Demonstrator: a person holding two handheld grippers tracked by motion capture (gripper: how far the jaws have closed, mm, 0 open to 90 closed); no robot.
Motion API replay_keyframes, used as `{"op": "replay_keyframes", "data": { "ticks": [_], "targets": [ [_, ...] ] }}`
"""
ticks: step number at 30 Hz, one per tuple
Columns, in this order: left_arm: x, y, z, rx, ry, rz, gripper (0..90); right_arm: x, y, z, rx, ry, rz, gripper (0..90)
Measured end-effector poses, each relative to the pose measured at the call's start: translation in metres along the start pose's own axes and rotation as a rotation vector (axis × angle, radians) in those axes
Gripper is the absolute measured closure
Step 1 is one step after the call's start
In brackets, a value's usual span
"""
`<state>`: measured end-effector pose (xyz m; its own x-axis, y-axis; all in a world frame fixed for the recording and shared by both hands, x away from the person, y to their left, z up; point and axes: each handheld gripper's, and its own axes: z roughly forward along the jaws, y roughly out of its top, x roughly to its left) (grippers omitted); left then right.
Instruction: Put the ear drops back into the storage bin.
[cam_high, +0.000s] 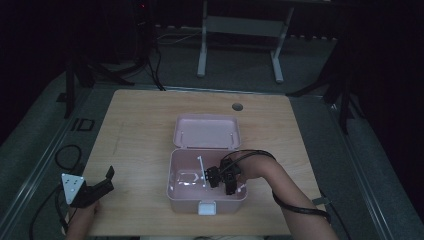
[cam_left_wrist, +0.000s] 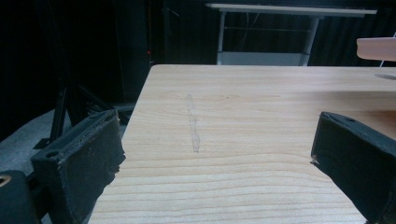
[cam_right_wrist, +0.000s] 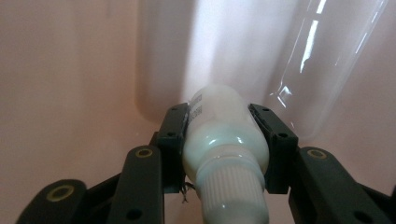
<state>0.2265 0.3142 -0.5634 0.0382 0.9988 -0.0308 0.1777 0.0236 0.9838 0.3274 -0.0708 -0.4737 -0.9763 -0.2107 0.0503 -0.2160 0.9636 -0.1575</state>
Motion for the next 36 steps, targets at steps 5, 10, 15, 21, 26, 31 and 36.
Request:
{"op": "replay_keyframes", "data": {
  "ticks": [5,10,15,21,26,31,36],
  "targets": [
    [0.0,0.0,0.0,0.0,-0.002,0.001,2.4,-0.001,0.002,0.009,0.01,0.002,0.0,59.4],
    [0.0,0.0,0.0,0.0,-0.002,0.001,2.4,-0.001,0.001,0.014,0.024,-0.005,0.0,59.4],
    [0.0,0.0,0.0,0.001,-0.003,0.002,2.4,0.0,0.0,0.015,0.015,-0.012,0.013,59.3],
    [0.0,0.0,0.0,0.0,-0.003,0.002,2.4,-0.001,0.001,0.015,0.023,-0.012,0.023,58.3],
    [0.0,0.0,0.0,0.001,-0.004,0.001,2.4,-0.003,-0.001,0.014,0.012,-0.007,0.041,55.5],
    [0.0,0.0,0.0,0.001,-0.003,0.001,2.4,-0.001,-0.001,0.004,-0.016,-0.022,0.037,54.8],
    [0.0,0.0,0.0,0.001,-0.003,0.002,2.4,0.003,-0.004,-0.018,-0.055,-0.053,0.035,51.8]
  ]
}}
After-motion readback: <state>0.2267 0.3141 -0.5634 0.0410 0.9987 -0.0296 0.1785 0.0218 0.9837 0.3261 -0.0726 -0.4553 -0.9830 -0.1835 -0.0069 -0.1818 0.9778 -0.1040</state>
